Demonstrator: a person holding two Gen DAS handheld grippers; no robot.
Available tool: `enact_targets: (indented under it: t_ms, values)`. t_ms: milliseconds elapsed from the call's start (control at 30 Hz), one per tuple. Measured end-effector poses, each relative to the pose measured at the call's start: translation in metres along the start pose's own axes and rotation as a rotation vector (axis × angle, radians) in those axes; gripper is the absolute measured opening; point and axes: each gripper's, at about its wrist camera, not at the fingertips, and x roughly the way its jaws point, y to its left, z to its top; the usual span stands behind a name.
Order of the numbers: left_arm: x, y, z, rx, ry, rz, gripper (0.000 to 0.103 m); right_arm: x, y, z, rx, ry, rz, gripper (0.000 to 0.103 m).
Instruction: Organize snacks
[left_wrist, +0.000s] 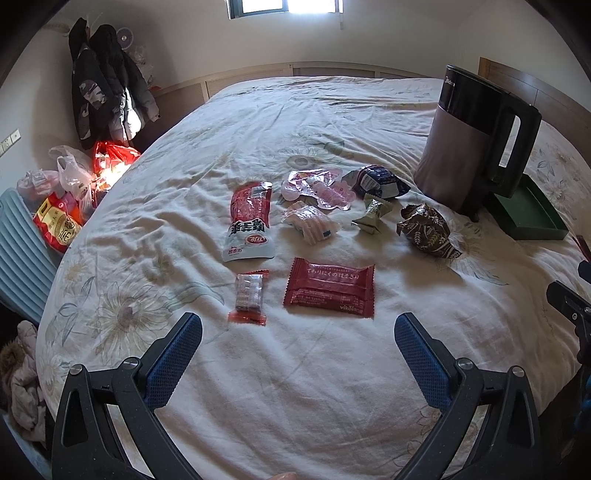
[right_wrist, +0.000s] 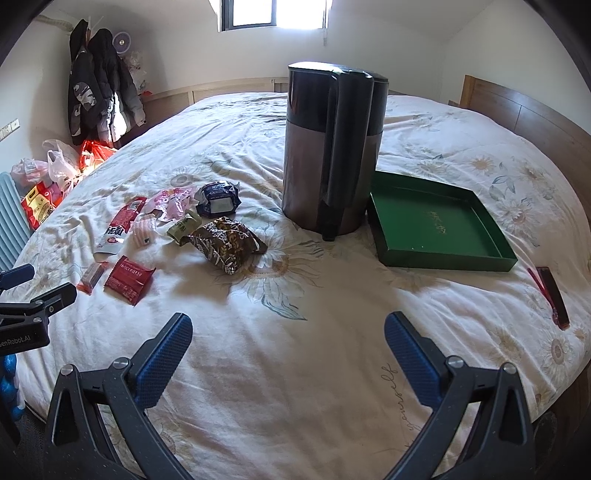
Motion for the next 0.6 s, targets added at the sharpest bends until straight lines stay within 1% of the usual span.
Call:
enact_targets:
  t_ms: [133,233,300,400,600]
  values:
    - [0.0,0.021,0.003,-0.023,-0.011,-0.014,0.102,0.009,0.004,0.004,-0.017,0.006,0.023,0.103]
    - [0.003,0.032,0.003,-0.027,-0.008,-0.052,0.102,0.018,0.009,0.008,-0.041,0.011,0.047,0.103]
    - [0.01,0.033,0.003,-0.022,0.011,-0.081,0.102,0.025,0.013,0.012,-0.058,0.014,0.065,0.103]
    - [0.021,0.026,0.004,0.002,0.043,-0.123,0.102,0.037,0.017,0.021,-0.082,0.019,0.09,0.103]
    - [0.048,-0.001,0.012,0.073,0.097,-0.159,0.102,0.062,0.029,0.042,-0.145,0.031,0.129,0.103]
